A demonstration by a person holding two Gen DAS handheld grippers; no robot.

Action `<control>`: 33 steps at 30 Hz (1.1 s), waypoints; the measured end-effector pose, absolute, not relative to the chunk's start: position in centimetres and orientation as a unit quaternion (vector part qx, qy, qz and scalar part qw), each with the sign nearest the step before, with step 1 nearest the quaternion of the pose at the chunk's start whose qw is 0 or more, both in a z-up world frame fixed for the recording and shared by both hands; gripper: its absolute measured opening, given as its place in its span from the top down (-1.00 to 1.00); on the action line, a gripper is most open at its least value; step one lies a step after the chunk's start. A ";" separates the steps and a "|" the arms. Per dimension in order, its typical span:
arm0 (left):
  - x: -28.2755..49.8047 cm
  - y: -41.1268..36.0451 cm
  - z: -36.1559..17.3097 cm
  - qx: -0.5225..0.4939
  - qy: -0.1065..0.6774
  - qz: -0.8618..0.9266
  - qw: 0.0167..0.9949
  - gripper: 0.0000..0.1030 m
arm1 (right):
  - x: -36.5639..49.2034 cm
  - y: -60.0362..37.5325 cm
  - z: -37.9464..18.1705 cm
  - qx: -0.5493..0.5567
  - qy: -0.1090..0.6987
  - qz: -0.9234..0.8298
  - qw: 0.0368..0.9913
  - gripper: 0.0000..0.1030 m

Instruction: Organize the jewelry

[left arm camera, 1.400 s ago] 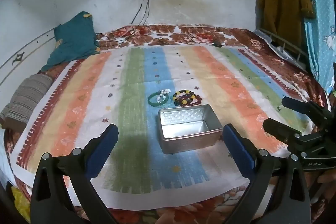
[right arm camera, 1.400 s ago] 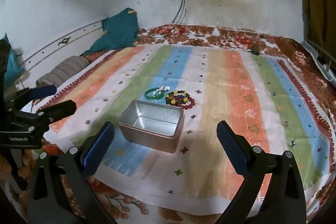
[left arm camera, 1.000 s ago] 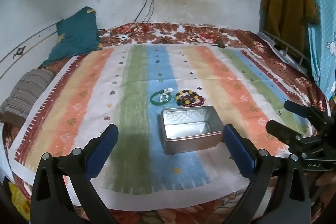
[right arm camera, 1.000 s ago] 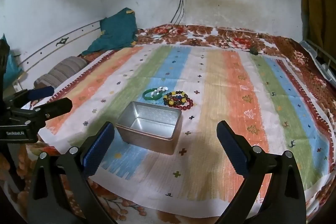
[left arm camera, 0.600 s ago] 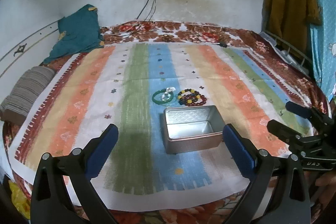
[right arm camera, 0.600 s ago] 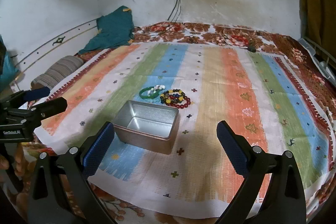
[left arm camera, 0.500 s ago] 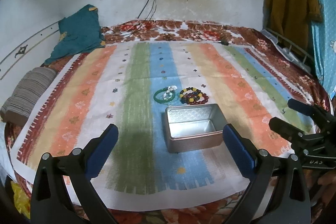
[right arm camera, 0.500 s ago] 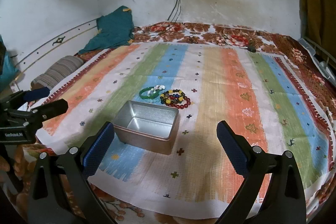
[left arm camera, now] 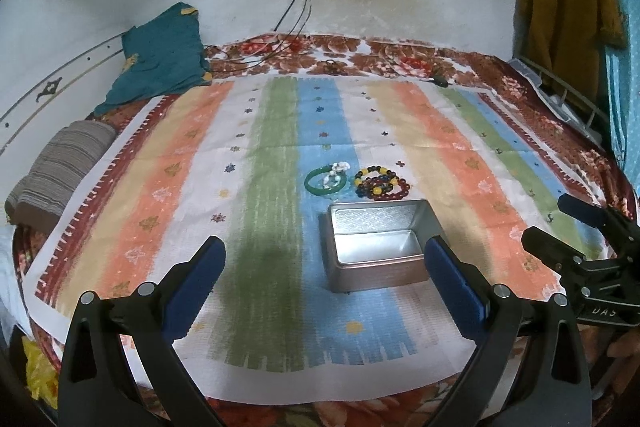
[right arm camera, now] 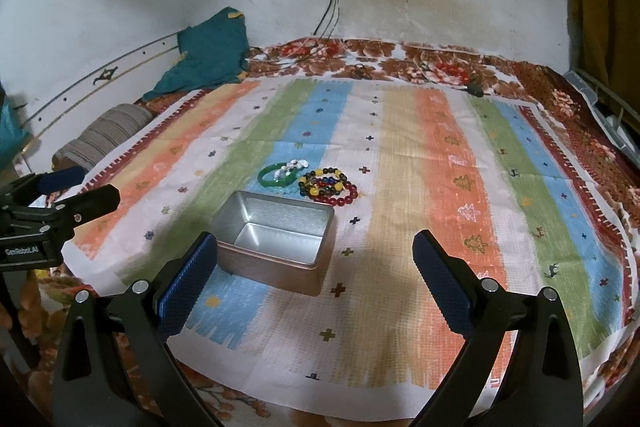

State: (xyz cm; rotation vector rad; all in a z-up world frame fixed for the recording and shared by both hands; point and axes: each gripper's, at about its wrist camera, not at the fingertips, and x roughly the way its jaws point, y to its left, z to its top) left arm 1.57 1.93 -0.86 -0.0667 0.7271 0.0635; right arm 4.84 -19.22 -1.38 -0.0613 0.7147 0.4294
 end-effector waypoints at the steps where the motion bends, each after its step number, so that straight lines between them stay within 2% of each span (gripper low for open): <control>1: 1.6 1.9 -0.9 -0.032 0.357 0.031 0.933 -0.89 | 4.9 -19.2 -1.4 -0.030 0.348 0.208 0.914 -0.92; 33: 7.1 1.7 -1.4 0.021 0.400 0.042 0.915 -0.89 | 8.8 -18.6 -2.1 -0.033 0.398 0.197 0.895 -0.92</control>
